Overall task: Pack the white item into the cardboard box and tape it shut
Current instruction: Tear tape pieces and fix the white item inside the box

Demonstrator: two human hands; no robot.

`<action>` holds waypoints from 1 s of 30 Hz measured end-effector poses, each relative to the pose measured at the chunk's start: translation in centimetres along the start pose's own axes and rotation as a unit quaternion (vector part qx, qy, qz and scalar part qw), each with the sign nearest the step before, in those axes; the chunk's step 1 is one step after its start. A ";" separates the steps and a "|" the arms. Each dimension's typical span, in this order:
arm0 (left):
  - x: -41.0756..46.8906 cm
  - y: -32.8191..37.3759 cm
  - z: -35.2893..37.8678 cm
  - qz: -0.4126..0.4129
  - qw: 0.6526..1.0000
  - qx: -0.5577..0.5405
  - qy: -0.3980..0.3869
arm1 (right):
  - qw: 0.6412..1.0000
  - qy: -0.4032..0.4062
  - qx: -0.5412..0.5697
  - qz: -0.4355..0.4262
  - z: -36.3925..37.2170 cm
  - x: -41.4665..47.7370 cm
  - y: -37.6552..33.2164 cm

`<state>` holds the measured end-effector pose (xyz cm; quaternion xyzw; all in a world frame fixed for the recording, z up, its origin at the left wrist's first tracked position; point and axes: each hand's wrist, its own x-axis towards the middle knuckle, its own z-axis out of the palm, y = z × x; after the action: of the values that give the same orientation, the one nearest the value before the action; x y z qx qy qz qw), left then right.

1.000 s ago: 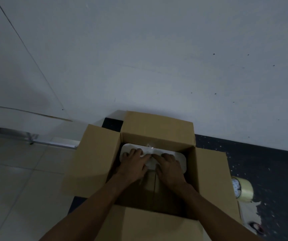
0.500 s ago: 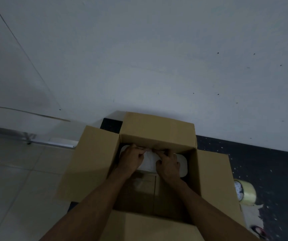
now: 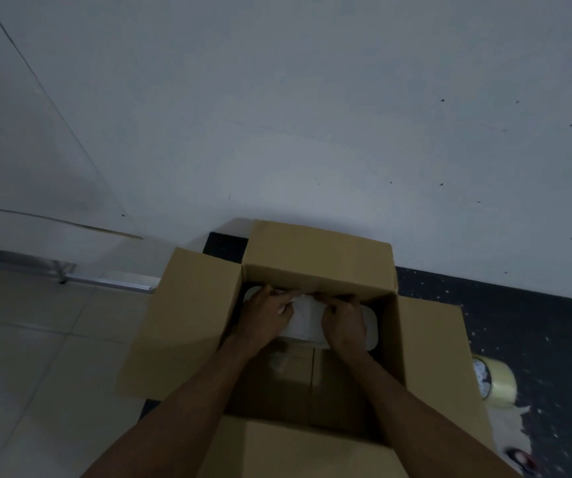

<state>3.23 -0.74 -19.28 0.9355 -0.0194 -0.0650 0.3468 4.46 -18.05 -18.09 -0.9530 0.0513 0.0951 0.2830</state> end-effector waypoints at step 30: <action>-0.8 0.5 -1.1 -0.006 0.999 -0.042 0.027 | 0.973 -0.099 -0.183 -0.101 1.2 -0.3 -1.0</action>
<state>2.61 -0.33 -18.10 0.9215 -0.0018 -0.0426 0.3861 4.18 -16.58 -18.48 -0.9747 -0.0921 0.1678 0.1156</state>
